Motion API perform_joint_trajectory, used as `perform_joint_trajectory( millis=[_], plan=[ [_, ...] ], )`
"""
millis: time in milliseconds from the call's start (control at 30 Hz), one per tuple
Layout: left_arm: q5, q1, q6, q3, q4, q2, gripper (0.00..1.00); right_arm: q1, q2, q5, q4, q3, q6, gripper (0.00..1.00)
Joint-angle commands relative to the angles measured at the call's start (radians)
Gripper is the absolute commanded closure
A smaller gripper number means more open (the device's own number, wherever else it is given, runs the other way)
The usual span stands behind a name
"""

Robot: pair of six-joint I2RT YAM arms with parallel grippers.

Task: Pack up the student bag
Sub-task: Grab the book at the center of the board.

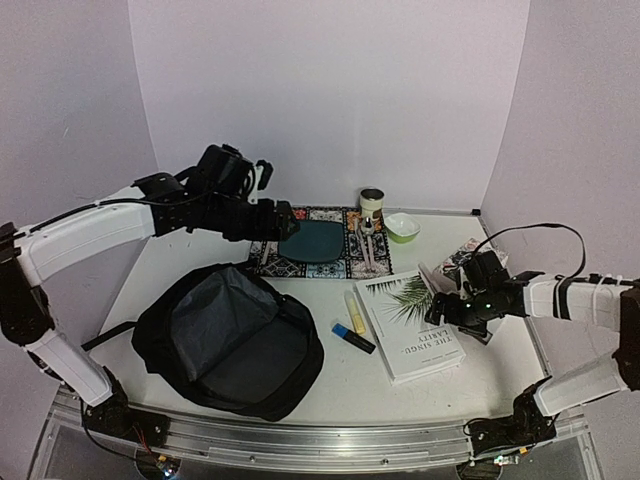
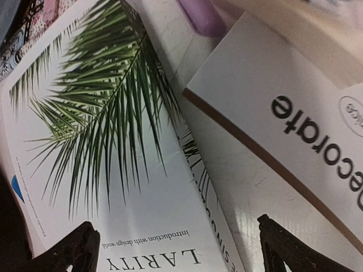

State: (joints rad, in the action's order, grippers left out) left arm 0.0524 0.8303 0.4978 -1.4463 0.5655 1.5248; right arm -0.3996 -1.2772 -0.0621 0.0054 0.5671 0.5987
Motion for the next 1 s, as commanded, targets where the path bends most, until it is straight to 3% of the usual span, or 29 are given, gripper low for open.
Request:
perform_joint_trajectory(
  millis=[0,333,667,867,967],
  plan=[
    [-0.187,0.015,0.076,-0.046,-0.034,0.117,0.15,0.002,-0.055,-0.131,0.047,0.033,-0.035,0.02],
    [-0.290,0.147,0.153,-0.096,-0.160,0.339,0.18,0.000,-0.062,-0.354,0.135,0.002,-0.020,0.05],
    [-0.311,0.181,0.271,-0.162,-0.252,0.488,0.27,0.000,-0.048,-0.373,0.188,-0.031,0.011,0.07],
    [-0.294,0.180,0.353,-0.127,-0.308,0.564,0.38,0.000,-0.069,-0.372,0.221,-0.031,0.025,0.08],
    [-0.308,0.179,0.392,-0.095,-0.362,0.592,0.50,-0.001,-0.081,-0.369,0.228,-0.023,0.025,0.08]
  ],
)
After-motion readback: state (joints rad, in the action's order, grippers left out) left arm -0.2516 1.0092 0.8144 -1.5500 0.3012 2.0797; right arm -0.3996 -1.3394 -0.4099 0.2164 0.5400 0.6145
